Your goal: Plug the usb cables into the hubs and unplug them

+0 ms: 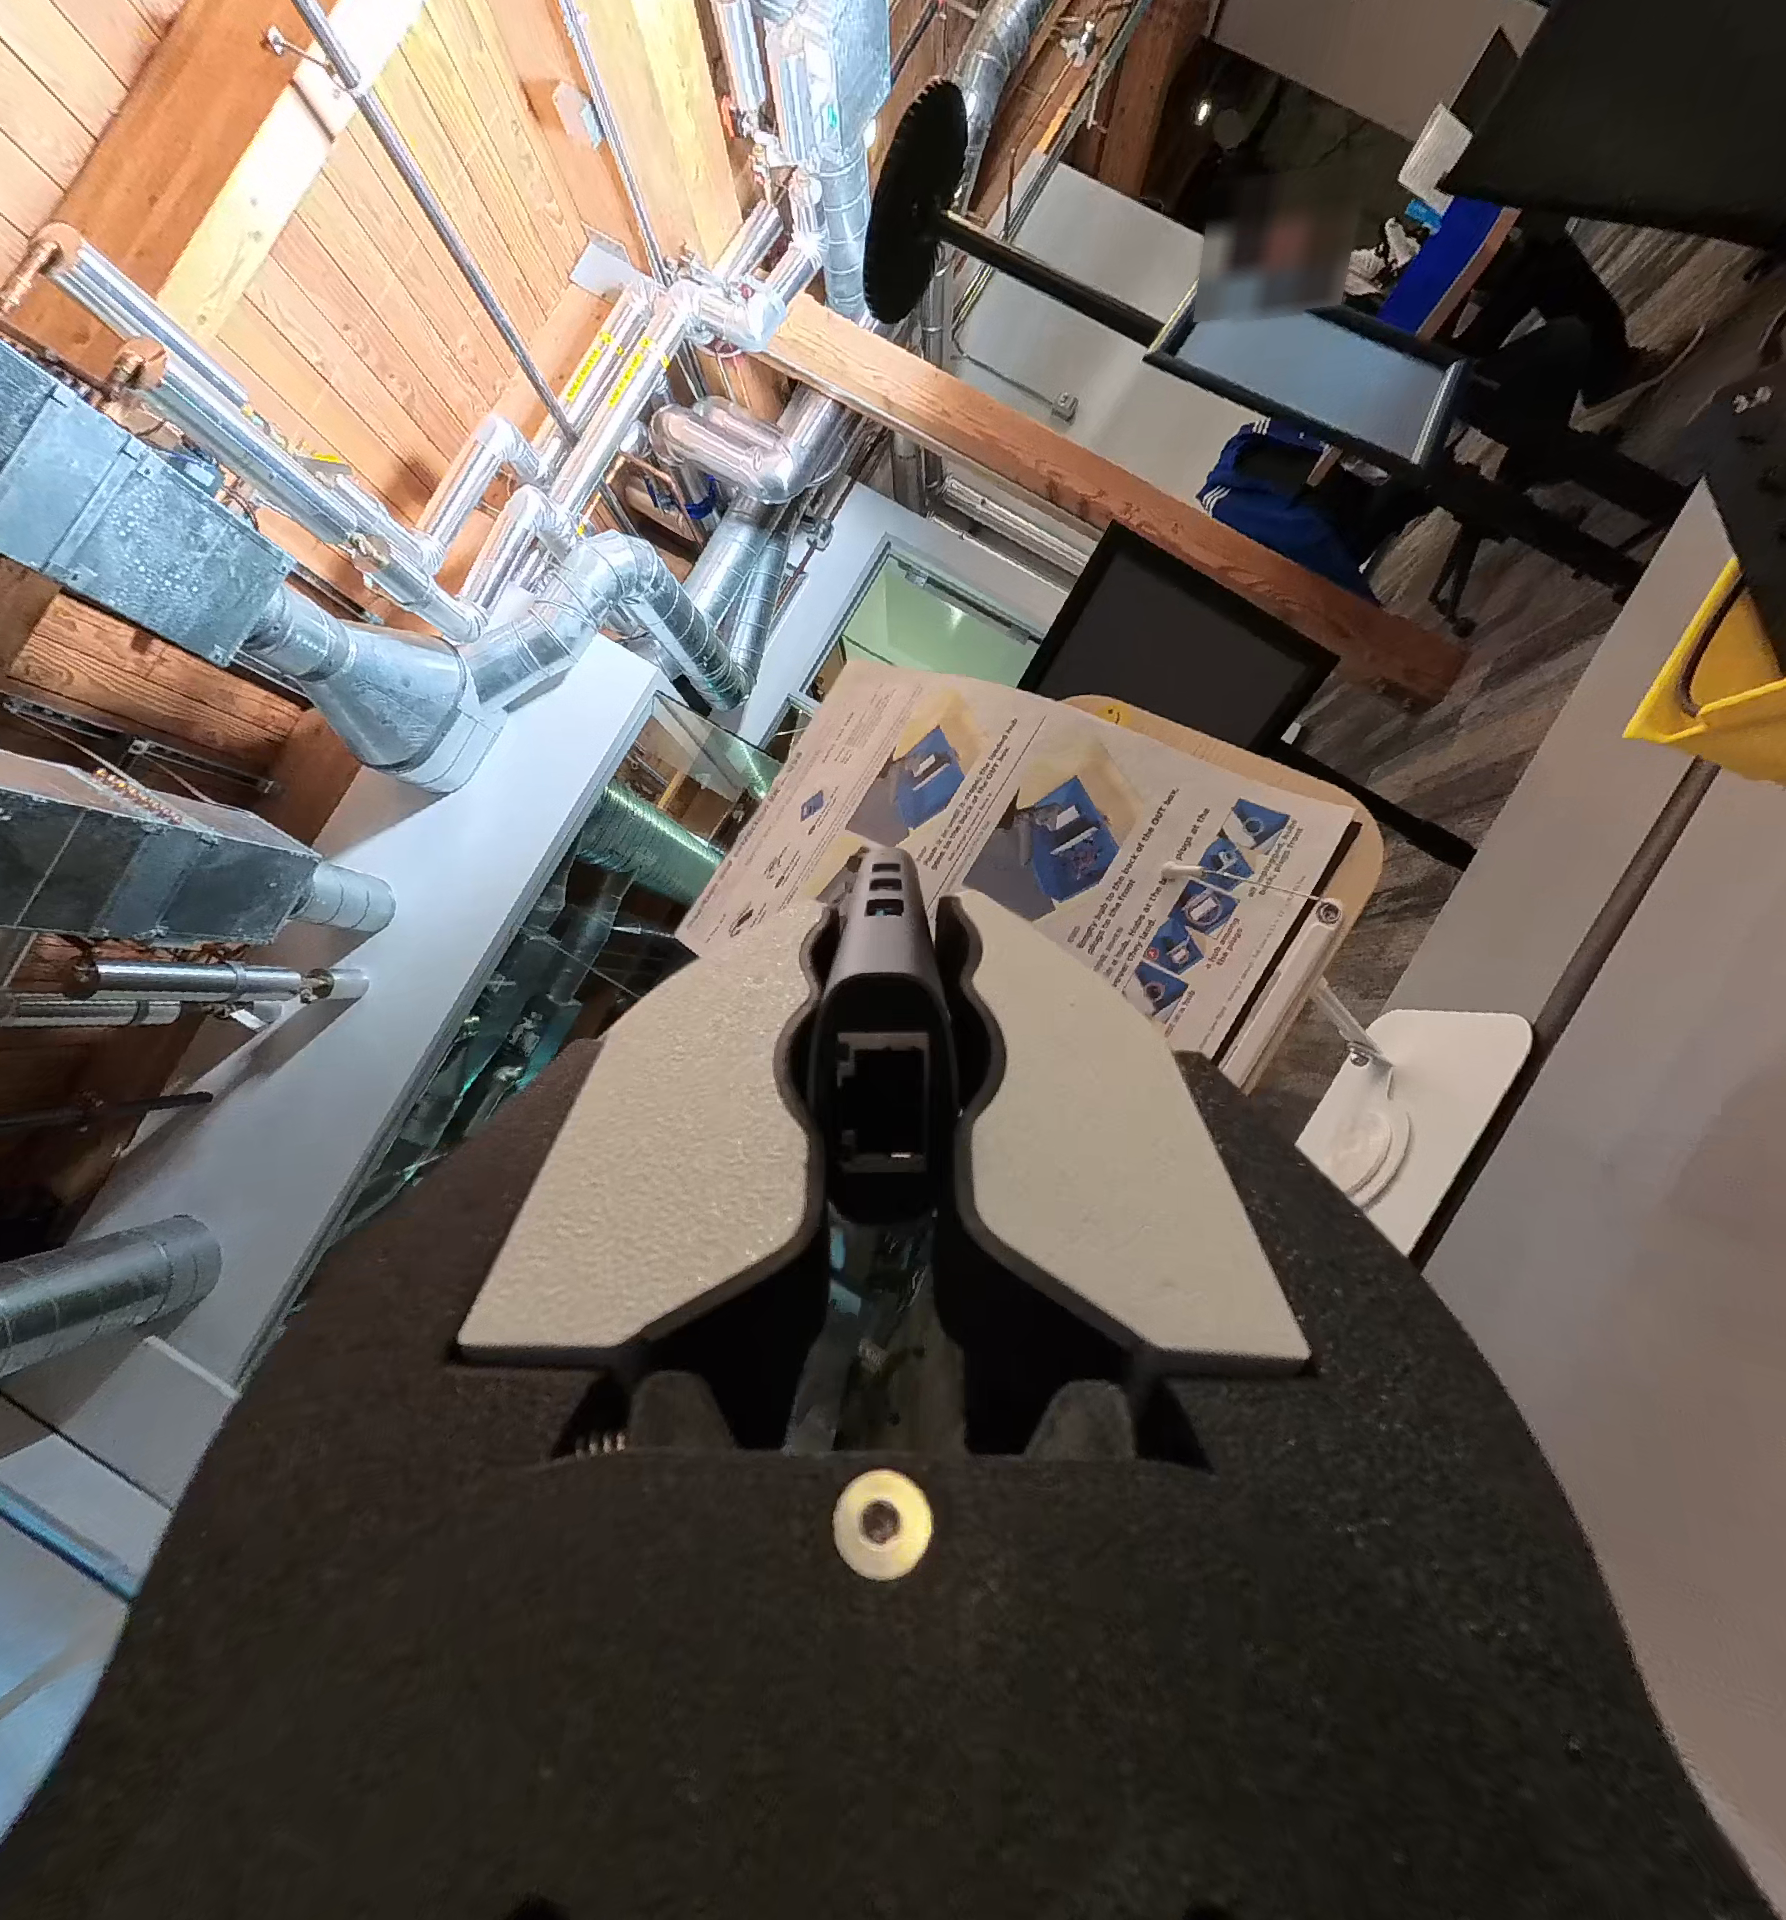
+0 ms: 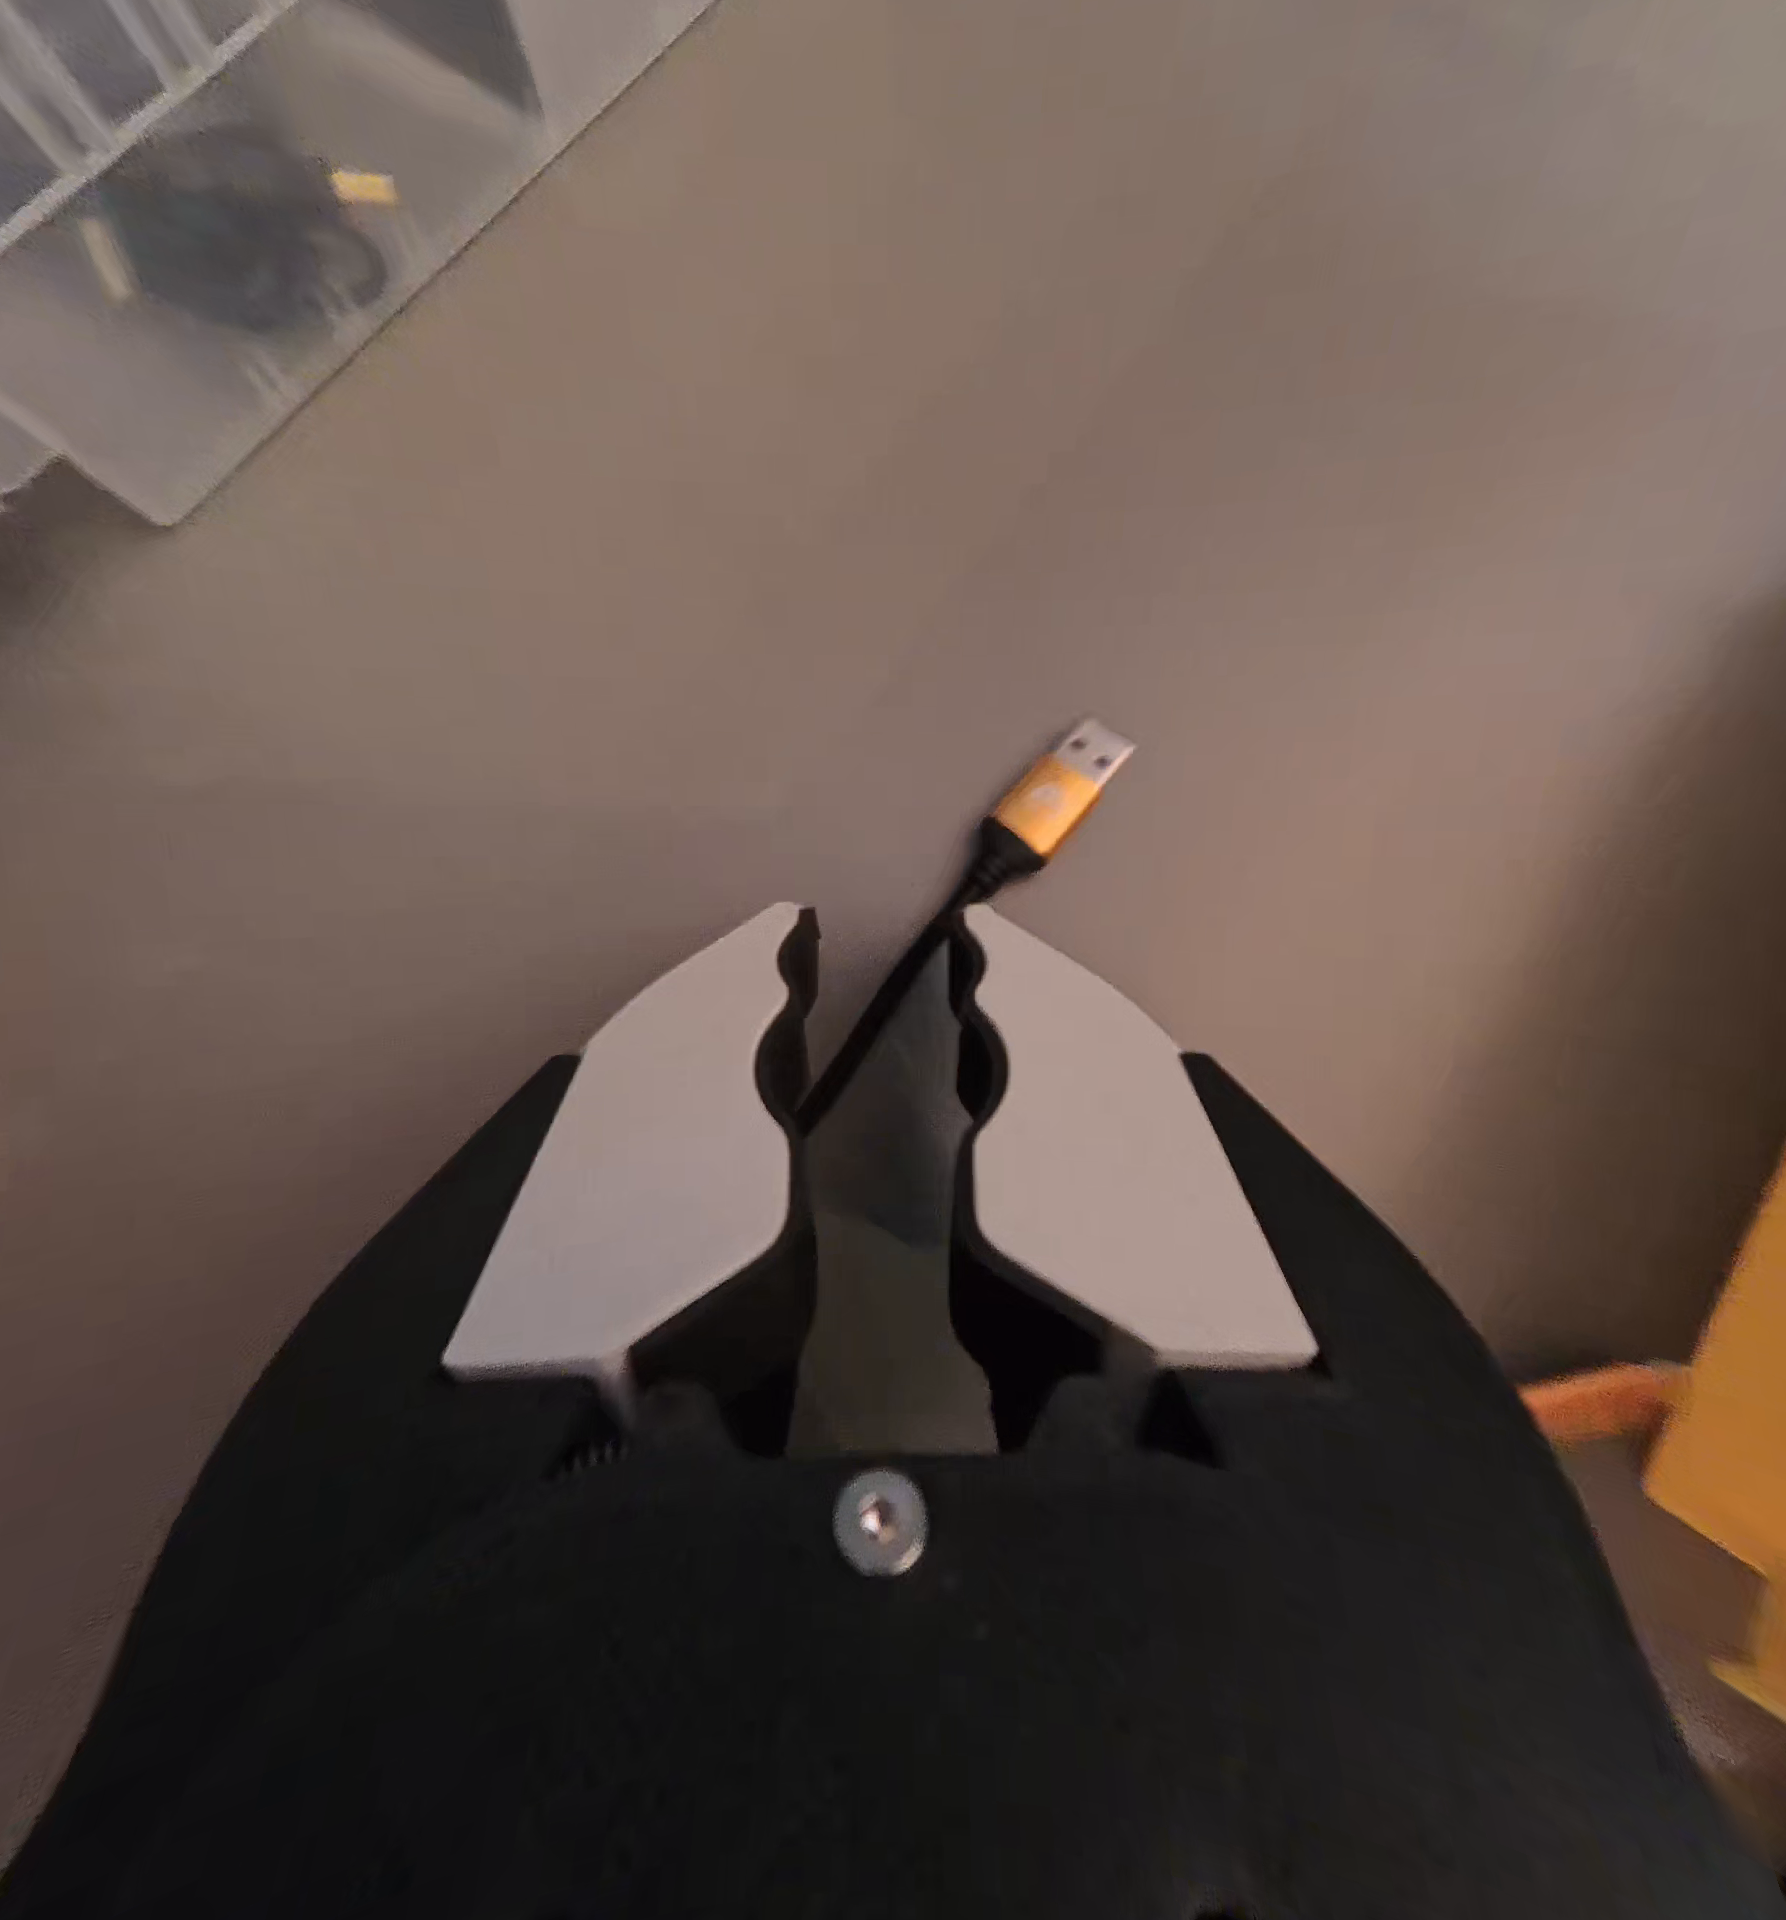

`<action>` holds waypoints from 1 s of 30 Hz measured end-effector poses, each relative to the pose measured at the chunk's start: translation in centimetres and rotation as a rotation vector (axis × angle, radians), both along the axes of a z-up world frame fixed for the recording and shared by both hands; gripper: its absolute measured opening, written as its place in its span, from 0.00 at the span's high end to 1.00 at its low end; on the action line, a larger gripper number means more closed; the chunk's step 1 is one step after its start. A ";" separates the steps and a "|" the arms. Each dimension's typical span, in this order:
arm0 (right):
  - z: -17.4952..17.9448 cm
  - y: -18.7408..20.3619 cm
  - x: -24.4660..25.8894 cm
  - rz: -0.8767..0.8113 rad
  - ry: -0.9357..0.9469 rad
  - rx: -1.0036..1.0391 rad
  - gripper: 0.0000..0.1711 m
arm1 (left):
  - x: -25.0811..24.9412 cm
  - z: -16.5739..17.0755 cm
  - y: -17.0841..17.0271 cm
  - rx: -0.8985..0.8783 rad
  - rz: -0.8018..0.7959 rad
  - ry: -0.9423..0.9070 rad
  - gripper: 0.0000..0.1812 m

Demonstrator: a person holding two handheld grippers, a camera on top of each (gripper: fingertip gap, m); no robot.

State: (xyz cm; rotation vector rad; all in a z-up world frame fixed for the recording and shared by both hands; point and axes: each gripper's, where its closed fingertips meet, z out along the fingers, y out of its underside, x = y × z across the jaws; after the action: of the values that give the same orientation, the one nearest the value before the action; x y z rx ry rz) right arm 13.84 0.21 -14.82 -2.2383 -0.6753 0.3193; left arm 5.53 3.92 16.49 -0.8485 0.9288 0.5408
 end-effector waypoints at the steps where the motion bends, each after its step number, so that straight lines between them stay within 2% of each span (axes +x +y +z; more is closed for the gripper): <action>1: 0.4 0.5 0.4 -0.023 -0.031 0.036 0.86 | 0.1 0.1 -0.2 0.003 -0.011 -0.004 0.90; 3: 0.6 1.1 0.8 -0.057 -0.043 0.054 0.86 | 0.2 0.4 -0.6 0.011 -0.028 -0.011 0.90; 7: -1.0 1.3 1.4 -0.105 -0.044 -0.038 0.84 | 0.1 1.0 -1.3 0.042 -0.059 -0.024 0.90; 9: -1.0 1.6 1.4 -0.110 -0.039 -0.011 0.88 | 0.1 1.3 -1.7 0.069 -0.083 -0.031 0.90; 10: -1.0 1.7 1.2 -0.092 -0.041 -0.005 0.94 | 0.1 1.5 -2.0 0.088 -0.096 -0.032 0.91; 14: -0.9 1.2 0.5 0.004 -0.015 -0.028 0.97 | 0.3 1.6 -2.7 0.121 -0.143 -0.021 0.91; 17: 0.7 0.7 -0.5 0.157 0.092 -0.029 0.97 | 0.9 1.3 -3.4 0.113 -0.222 -0.005 0.91; 18: 1.9 0.3 -1.0 0.246 0.141 -0.027 0.97 | 1.1 1.3 -3.7 0.104 -0.249 -0.007 0.91; 21: 6.4 0.7 -0.3 0.379 0.259 -0.017 0.97 | 1.5 1.0 -4.5 0.093 -0.338 0.003 0.90; 24: 12.7 0.1 0.4 0.583 0.429 0.033 0.97 | 1.2 1.0 -4.1 0.084 -0.324 0.010 0.90; 27: 19.1 -2.1 1.0 0.895 0.568 0.151 0.97 | 1.1 0.5 -3.4 0.074 -0.300 0.038 0.90; 30: 23.6 -4.2 2.0 1.169 0.661 0.200 0.97 | 1.3 -0.1 -2.5 0.045 -0.254 0.065 0.90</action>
State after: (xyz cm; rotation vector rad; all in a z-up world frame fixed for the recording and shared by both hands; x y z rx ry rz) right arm 15.85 -4.03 8.73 -1.1841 -1.4606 1.3898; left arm 6.82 1.43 16.38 -0.6630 1.0624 0.3692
